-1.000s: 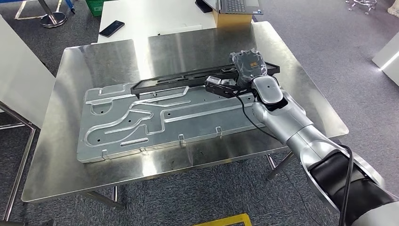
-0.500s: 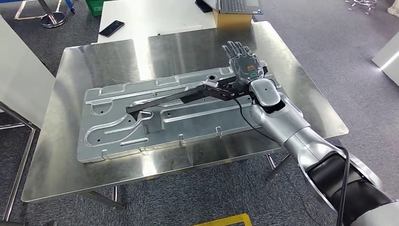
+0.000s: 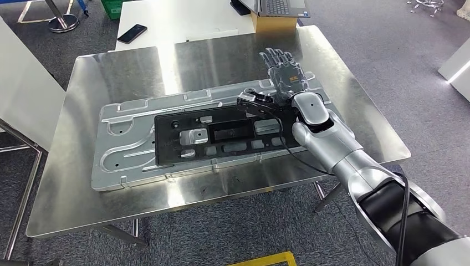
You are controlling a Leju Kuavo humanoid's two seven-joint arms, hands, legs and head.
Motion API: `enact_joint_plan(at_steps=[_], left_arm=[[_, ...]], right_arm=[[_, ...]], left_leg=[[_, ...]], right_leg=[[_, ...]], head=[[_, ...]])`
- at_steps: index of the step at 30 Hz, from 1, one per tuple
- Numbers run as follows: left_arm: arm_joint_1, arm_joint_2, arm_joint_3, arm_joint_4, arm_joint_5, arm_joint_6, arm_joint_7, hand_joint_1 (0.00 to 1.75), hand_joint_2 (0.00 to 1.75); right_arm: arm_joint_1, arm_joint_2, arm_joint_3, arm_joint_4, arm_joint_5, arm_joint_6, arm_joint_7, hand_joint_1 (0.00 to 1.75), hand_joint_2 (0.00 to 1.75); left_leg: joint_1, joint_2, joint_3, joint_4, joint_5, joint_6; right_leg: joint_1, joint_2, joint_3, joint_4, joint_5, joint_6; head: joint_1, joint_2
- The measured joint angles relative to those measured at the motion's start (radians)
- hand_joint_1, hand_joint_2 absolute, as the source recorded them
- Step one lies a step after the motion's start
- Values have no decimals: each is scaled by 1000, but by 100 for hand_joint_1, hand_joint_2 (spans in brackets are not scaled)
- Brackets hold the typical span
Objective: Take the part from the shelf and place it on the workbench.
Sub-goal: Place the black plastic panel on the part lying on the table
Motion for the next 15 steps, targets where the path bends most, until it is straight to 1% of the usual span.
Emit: enact_joint_plan(at_steps=[15], left_arm=[[0,11,0,0,3,0,-5,0,0]], right_arm=[[0,1,-7,2,-2,-6,0,0,0]], left_leg=[[0,0,0,0,0,0]], right_leg=[[0,0,0,0,0,0]], head=[[0,0]])
